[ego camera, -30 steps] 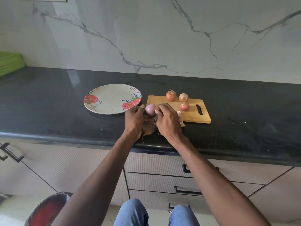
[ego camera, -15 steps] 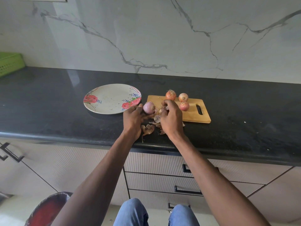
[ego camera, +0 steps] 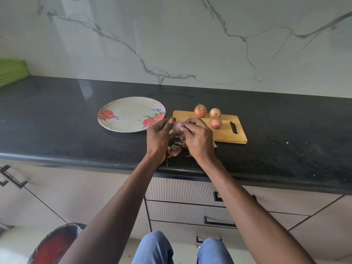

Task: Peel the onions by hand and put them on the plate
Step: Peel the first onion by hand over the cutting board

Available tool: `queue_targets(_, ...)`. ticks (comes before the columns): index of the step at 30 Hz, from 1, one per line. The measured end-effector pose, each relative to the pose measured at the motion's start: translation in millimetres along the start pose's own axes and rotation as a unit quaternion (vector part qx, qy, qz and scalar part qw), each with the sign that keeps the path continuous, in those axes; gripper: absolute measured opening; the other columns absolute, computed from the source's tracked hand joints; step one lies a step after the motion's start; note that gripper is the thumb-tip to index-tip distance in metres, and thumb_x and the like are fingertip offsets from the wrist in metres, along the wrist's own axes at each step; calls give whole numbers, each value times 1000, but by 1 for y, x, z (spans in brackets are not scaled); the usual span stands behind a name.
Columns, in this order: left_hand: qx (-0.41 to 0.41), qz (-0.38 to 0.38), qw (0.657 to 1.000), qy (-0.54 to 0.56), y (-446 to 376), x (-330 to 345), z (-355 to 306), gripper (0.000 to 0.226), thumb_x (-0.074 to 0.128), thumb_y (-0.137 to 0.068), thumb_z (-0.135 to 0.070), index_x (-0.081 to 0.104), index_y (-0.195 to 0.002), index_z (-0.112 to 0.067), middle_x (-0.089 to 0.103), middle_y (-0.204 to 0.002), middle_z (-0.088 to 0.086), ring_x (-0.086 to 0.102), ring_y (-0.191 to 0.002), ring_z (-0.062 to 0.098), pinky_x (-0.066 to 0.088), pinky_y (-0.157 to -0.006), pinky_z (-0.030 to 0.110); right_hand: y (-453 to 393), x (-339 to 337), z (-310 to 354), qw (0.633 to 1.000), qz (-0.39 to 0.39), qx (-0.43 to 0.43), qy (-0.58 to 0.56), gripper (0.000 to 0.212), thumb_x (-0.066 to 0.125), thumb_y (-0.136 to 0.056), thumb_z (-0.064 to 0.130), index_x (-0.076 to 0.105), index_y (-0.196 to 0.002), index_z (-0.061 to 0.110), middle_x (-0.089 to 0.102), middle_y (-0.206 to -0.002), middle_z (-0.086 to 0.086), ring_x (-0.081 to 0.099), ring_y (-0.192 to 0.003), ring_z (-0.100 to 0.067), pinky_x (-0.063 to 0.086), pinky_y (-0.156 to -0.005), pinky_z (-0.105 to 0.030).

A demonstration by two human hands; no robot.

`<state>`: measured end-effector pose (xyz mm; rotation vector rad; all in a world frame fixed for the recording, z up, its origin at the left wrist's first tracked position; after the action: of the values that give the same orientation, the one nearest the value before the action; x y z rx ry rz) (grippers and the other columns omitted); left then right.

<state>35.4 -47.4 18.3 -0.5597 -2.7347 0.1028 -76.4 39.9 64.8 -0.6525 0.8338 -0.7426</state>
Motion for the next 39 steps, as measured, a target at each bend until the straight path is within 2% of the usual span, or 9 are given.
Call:
queue_targets(3, 7, 4, 1000, -18, 0, 1, -1, 16, 59, -102, -15, 72, -99, -6, 74, -92, 14, 70, -87, 28, 57, -90, 57, 0, 2, 1, 1000, 9, -2, 24, 7, 67, -86, -5, 70, -91, -2, 65, -95, -10, 61, -88, -18, 46, -76, -13)
queue_targets(8, -5, -27, 999, -25, -1, -4, 2, 17, 58, -103, -18, 72, -101, -9, 74, -99, 16, 70, -93, 33, 56, -91, 60, 0, -6, -12, 994, -38, 59, 80, 10, 60, -87, -6, 56, -92, 2, 59, -93, -12, 55, -84, -22, 50, -68, -34)
queue_targets(11, -15, -29, 999, -26, -3, -6, 5, 17, 58, -103, -17, 72, -103, -8, 75, -101, 17, 71, -101, 39, 53, -96, 61, 0, -7, -20, 995, -31, 83, 54, 28, 64, -81, -12, 63, -105, 2, 66, -105, -11, 63, -97, -22, 56, -79, -33)
queue_targets(13, -15, -20, 999, -29, -5, -5, 7, 17, 59, -102, -17, 72, -107, -7, 75, -101, 15, 70, -102, 37, 51, -99, 60, -1, -6, -18, 996, -22, 81, 18, 24, 66, -86, -2, 70, -110, 2, 70, -110, -10, 65, -100, -18, 57, -84, -30)
queue_targets(16, -9, 7, 999, -47, -5, -2, 8, 27, 59, -102, -17, 68, -123, -1, 73, -112, 17, 69, -110, 35, 51, -102, 56, -1, -1, -13, 997, 11, 77, -19, 23, 72, -90, 22, 75, -106, 6, 75, -100, -7, 67, -89, -12, 57, -77, -27)
queue_targets(22, -1, 37, 998, -50, -4, 1, 4, 55, 77, -87, -30, 63, -132, -2, 72, -121, 11, 68, -116, 21, 49, -108, 47, 1, 2, -24, 989, 23, 120, -77, 20, 70, -91, 23, 77, -106, 12, 76, -98, 3, 69, -91, -4, 59, -80, -28)
queue_targets(28, -6, 80, 996, -29, -3, 7, 5, 40, 75, -87, -17, 68, -122, -1, 75, -112, 12, 71, -109, 26, 54, -101, 45, 1, -3, -19, 990, 7, 109, -92, 13, 74, -89, 20, 78, -96, 9, 76, -87, 1, 69, -80, -8, 58, -70, -34)
queue_targets(34, 12, 67, 997, -25, -1, 7, 1, 15, 67, -93, -4, 74, -104, -11, 79, -97, 6, 75, -93, 18, 59, -78, 28, 1, 0, -14, 993, 10, 84, -79, 20, 73, -91, 27, 78, -95, 8, 76, -86, -2, 70, -77, -11, 58, -68, -36)
queue_targets(39, 21, 55, 997, -53, -1, 5, 1, 15, 71, -92, -14, 72, -107, -12, 78, -100, 11, 75, -97, 29, 60, -86, 46, 2, 0, -18, 995, -4, 77, -56, 23, 74, -89, 24, 75, -76, 5, 69, -67, -2, 62, -62, -16, 50, -56, -41)
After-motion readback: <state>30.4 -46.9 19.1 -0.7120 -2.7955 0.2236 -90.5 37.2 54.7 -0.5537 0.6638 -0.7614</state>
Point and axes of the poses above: each hand's wrist, its own y-axis away from the middle knuckle, its own x-axis out of the palm, z = x × y, the point moved 9 cm from there along -y, towards the middle knuckle
